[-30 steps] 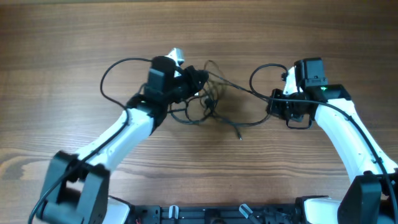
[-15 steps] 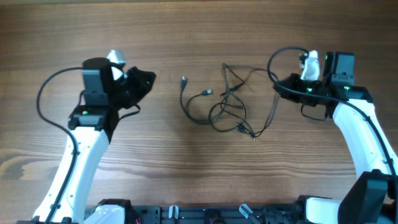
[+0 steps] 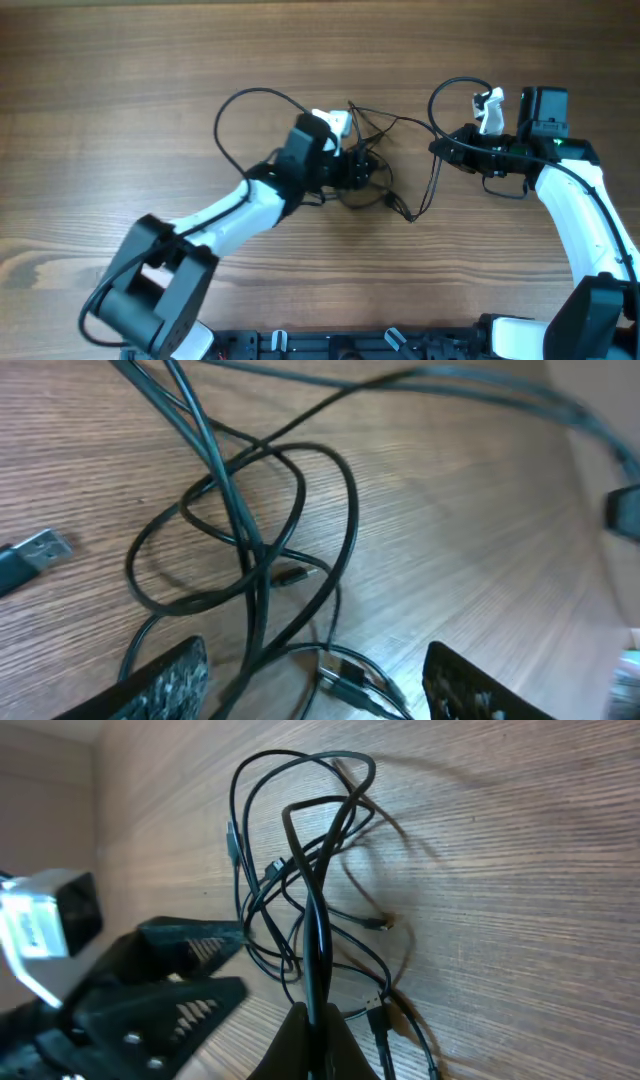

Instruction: Untangle cables

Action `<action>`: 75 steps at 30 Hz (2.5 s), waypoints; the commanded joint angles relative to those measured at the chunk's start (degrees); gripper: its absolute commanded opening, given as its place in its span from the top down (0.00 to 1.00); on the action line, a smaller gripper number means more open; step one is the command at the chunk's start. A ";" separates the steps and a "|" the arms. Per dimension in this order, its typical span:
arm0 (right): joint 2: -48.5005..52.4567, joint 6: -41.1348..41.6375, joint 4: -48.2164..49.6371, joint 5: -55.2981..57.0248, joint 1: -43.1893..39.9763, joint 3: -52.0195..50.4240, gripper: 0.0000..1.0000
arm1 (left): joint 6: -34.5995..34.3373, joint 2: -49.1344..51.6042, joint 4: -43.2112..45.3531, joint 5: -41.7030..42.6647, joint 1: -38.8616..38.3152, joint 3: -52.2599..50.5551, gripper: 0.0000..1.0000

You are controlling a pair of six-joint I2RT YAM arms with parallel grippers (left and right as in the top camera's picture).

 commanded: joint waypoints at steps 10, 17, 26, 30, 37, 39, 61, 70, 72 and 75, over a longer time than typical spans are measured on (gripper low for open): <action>-0.68 0.52 -2.62 9.79 0.13 0.26 0.96 | 1.31 -1.51 -1.81 -13.60 -0.35 0.44 0.96; -0.68 8.04 -8.37 46.51 0.13 0.87 0.96 | 1.31 -28.68 -17.97 -7.65 23.41 0.44 0.96; -4.85 1.31 -8.83 29.46 0.13 18.60 0.96 | -0.15 -29.49 -27.76 -0.48 32.79 0.44 0.96; -10.84 1.97 -6.73 32.28 0.13 21.40 0.96 | 0.09 -27.28 -30.67 -8.22 32.79 0.44 0.96; -12.61 8.96 -10.91 42.97 0.13 21.38 0.96 | -2.99 -27.96 -32.89 -20.11 46.21 0.44 0.96; -12.61 9.18 -11.61 43.04 0.13 21.38 0.96 | -8.81 -27.96 -31.82 -20.00 51.87 0.44 0.96; -12.35 31.80 -18.86 55.28 -35.76 21.27 0.96 | -16.76 -27.93 -29.62 -34.93 59.52 0.44 0.96; -11.54 -7.89 -13.73 -2.93 -24.90 21.27 0.96 | -6.38 -25.46 -22.95 11.10 46.53 0.44 0.96; -11.43 -14.97 -18.32 -2.75 -18.18 20.72 0.96 | -0.33 -23.93 -23.96 11.08 40.15 0.44 0.87; -10.60 -14.93 -20.22 7.58 -9.99 19.43 0.83 | 0.15 -20.98 -23.82 9.62 33.62 0.44 0.32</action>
